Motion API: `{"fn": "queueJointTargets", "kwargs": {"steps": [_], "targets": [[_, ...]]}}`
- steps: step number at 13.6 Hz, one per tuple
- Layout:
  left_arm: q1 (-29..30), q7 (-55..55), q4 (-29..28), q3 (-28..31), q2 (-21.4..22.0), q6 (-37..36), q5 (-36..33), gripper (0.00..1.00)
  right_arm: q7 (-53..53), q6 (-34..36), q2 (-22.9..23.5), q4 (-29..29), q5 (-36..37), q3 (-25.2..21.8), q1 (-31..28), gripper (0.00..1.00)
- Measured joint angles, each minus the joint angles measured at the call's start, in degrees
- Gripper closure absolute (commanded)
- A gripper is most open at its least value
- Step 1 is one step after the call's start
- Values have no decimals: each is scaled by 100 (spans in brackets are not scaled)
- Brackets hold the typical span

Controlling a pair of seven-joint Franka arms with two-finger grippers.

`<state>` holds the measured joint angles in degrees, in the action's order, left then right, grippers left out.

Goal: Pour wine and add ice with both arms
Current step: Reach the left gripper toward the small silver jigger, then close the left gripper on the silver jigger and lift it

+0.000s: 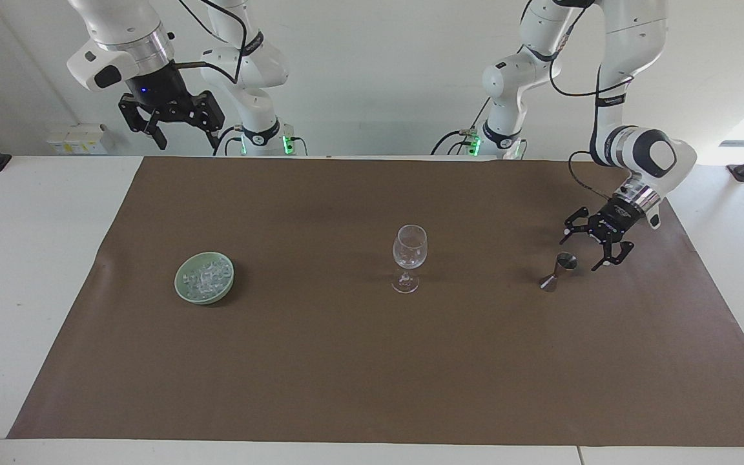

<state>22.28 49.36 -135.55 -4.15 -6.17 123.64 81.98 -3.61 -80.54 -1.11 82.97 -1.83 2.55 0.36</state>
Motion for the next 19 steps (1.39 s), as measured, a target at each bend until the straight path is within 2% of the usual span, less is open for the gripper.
{"fn": "queueJointTargets", "kwargs": {"steps": [9, 14, 17, 19], "targets": [[-479, -969, -127, -39, -296, 183, 1443, 0, 0, 0, 0, 0, 0, 0, 0, 0], [-529, -1183, -154, -35, -394, 183, 1765, 0, 0, 0, 0, 0, 0, 0, 0, 0], [-531, -1219, -154, -35, -419, 183, 1906, 8, 0, 0, 0, 0, 0, 0, 0, 0], [-553, -1247, -154, -41, -422, 182, 2007, 18, 0, 0, 0, 0, 0, 0, 0, 0]]}}
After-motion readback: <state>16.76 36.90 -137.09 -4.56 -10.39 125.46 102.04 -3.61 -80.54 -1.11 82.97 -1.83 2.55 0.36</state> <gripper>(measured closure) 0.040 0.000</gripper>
